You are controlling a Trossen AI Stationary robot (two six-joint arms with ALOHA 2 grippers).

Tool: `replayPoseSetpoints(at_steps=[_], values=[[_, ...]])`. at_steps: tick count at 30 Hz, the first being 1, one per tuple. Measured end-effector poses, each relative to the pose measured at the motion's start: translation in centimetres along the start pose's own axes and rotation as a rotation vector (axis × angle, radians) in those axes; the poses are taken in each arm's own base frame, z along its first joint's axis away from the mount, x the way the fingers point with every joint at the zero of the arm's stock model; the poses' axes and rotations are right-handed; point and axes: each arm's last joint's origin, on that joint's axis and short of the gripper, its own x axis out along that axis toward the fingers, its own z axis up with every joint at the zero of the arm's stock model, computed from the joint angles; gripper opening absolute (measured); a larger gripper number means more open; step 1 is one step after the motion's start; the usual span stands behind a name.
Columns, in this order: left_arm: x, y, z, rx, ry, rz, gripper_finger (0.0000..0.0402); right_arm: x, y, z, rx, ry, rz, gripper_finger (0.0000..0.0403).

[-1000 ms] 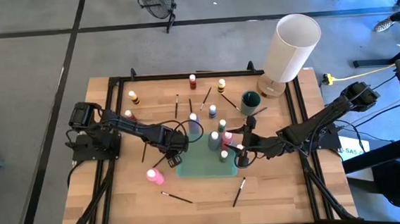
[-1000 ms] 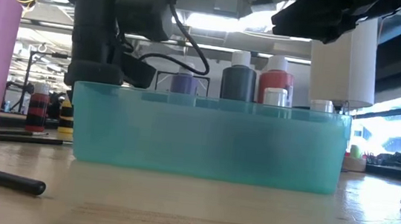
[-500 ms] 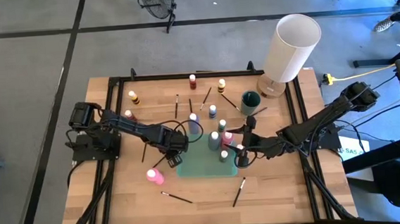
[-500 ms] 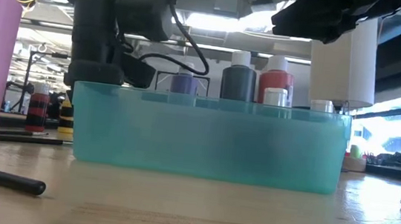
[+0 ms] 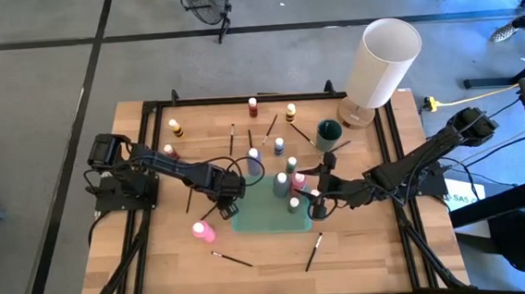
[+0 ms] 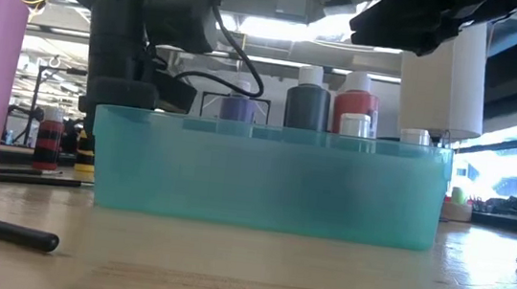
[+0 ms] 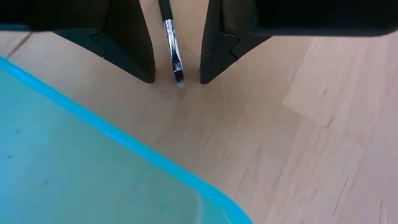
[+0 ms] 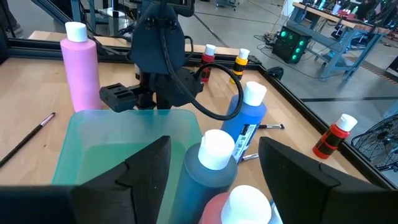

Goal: Pick & Place Paint Supplies
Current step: Put the black eyeshadow brush into the green cup

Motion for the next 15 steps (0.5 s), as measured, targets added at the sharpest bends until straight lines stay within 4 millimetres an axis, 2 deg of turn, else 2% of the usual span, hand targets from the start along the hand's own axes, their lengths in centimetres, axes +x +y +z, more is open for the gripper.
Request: replayPoseSetpoints(at_steps=[15], values=[[0.08,0.05,-0.05,0.01,0.005,0.004,0.0008,0.0,-0.01,0.01,0.0,0.0,0.0,0.0248]])
